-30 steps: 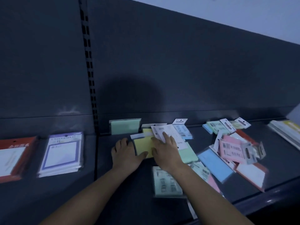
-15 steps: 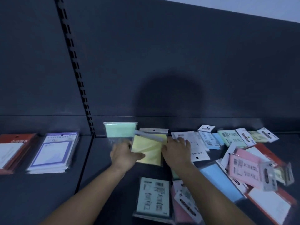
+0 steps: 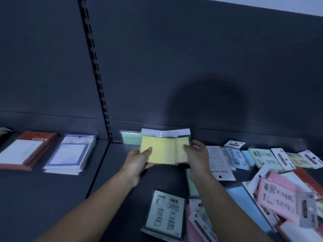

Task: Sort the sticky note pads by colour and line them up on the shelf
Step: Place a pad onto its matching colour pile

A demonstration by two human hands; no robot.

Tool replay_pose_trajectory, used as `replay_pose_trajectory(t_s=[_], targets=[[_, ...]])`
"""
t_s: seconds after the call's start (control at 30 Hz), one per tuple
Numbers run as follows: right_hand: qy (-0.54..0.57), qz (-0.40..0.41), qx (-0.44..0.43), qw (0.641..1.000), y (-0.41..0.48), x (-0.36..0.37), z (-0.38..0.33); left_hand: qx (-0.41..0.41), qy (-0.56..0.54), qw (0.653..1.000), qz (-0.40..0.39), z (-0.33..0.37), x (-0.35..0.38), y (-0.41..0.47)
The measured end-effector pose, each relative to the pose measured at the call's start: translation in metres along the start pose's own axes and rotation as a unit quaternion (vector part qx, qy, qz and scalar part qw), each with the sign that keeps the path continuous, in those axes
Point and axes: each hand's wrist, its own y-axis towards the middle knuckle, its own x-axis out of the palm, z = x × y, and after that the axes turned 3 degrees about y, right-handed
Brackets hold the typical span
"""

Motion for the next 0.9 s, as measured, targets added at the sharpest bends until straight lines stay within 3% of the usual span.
replay_pose_trajectory(t_s=[0.13,0.43,0.9], targets=[[-0.018,-0.081,0.072,0.994,-0.005,0.006,-0.003,0.013,-0.022,0.999,0.032,0.004,-0.021,-0.003],[0.017,-0.121,0.065,0.990,-0.058,0.067,-0.016,0.073,-0.060,0.995,0.039,0.036,-0.098,-0.037],[-0.036,-0.244,0.065,0.967,-0.235,0.284,0.043,0.098,-0.041,0.987,0.124,0.061,-0.339,-0.129]])
